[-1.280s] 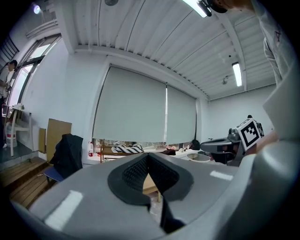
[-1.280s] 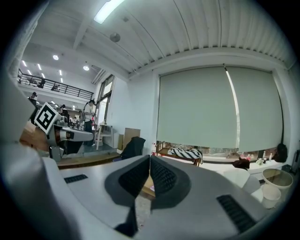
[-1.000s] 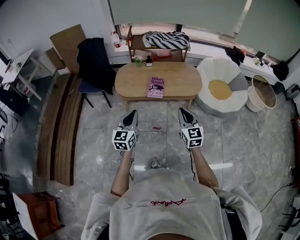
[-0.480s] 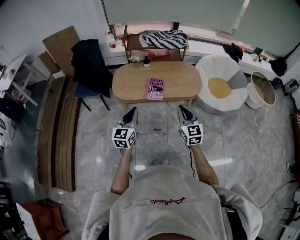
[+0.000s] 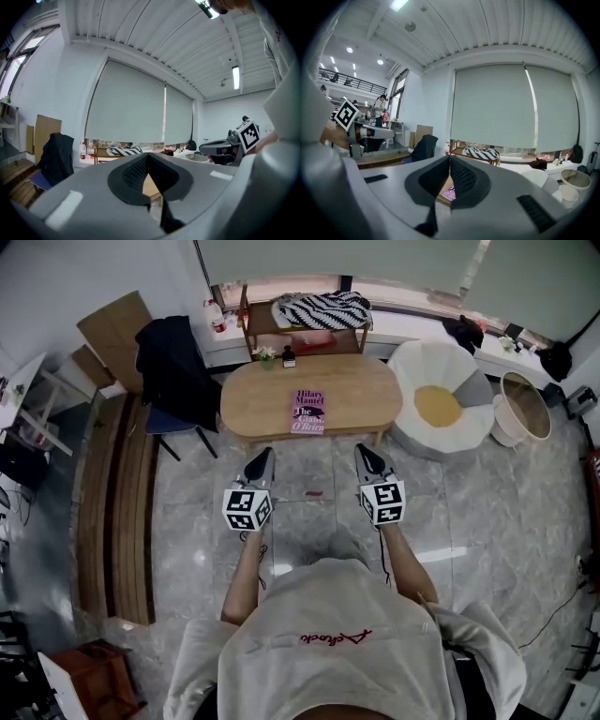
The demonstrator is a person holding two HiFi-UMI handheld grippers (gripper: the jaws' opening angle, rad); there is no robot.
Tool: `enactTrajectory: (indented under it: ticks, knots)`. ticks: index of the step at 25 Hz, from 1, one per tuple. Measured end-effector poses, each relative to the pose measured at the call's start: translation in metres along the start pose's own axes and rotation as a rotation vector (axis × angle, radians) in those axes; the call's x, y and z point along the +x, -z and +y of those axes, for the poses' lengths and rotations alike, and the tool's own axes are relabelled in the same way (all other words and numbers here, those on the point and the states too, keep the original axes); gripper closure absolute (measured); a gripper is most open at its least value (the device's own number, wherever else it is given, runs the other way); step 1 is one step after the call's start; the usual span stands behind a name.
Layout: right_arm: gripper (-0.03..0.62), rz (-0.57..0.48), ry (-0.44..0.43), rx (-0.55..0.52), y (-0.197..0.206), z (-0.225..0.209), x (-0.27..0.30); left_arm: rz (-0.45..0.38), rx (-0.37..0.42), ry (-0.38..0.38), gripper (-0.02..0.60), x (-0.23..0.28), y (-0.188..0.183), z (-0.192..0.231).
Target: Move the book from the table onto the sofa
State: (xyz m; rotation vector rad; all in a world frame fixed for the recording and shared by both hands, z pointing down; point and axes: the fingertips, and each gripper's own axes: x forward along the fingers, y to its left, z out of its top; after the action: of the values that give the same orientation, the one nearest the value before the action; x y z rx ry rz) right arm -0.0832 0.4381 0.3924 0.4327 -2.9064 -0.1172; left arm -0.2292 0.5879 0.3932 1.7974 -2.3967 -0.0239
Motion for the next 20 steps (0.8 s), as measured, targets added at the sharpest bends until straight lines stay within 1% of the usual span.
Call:
enactTrajectory:
  ticks: [5,10,15,20]
  knots:
    - [0.585,-0.001,-0.009,-0.003,0.001,0.001,0.004,0.008,-0.005,0.005,0.572,0.004,0.004,0.000]
    - [0.585,0.004,-0.010,0.022,0.010,-0.006,0.013,0.007,-0.003,0.014,0.572,0.018,0.006,-0.004]
    - [0.585,-0.001,-0.018,0.031,0.013,-0.014,0.035,0.009,0.007,0.012,0.572,0.038,0.005,0.007]
    - [0.585,-0.005,-0.034,0.032,0.011,-0.029,0.067,0.005,0.009,0.005,0.572,0.071,-0.002,0.022]
